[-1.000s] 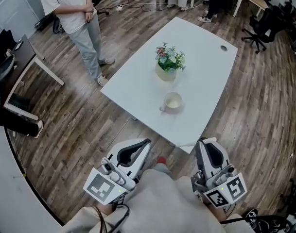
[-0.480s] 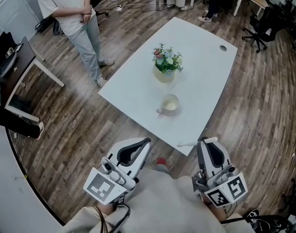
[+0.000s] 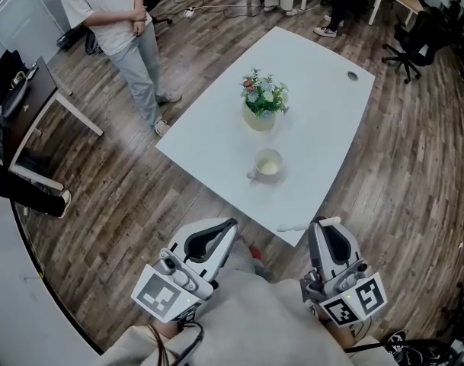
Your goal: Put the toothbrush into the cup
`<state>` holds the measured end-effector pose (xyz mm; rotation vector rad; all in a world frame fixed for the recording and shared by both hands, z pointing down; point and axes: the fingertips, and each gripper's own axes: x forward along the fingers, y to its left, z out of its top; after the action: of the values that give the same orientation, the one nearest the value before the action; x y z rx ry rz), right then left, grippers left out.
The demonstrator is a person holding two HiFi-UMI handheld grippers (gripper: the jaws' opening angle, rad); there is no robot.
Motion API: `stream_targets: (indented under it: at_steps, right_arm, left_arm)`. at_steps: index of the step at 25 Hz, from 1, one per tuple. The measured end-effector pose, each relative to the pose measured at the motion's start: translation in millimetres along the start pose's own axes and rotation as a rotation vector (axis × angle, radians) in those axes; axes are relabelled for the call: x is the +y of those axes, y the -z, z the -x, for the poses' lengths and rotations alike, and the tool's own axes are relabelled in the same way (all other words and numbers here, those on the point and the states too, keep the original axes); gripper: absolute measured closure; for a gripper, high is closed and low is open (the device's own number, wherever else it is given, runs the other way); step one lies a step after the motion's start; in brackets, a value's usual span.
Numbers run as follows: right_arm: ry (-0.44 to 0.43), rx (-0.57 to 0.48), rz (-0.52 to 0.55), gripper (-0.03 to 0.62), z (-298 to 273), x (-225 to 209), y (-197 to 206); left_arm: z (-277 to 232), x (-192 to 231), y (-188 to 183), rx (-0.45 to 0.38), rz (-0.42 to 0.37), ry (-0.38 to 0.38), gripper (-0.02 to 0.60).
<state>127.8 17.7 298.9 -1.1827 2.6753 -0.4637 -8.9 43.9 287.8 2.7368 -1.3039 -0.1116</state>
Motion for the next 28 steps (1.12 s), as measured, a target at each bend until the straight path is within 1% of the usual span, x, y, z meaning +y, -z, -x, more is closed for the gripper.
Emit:
stream_targets:
  at_steps: [7,14,22,26,28]
  right_arm:
    - [0.013,0.001,-0.001,0.545,-11,-3,0]
    - [0.053,0.0,0.003,0.546,-39,-14,-4]
    - [0.098,-0.037,0.018,0.545,-79,-23,-15]
    - [0.117,-0.062,0.034,0.545,-98,-28,-20]
    - [0.133,-0.068,0.037,0.545,-107,-32,-21]
  left_arm:
    - [-4,13,0,0.004,0.007,0.003,0.574]
    - [-23,39,-1,0.015,0.018,0.04,0.574]
    - [-57,83,-8,0.026,0.026,0.125,0.574]
    - [-75,99,-7,0.053,0.025,0.18,0.574]
    - [-83,106,-6,0.059,0.046,0.209,0.574]
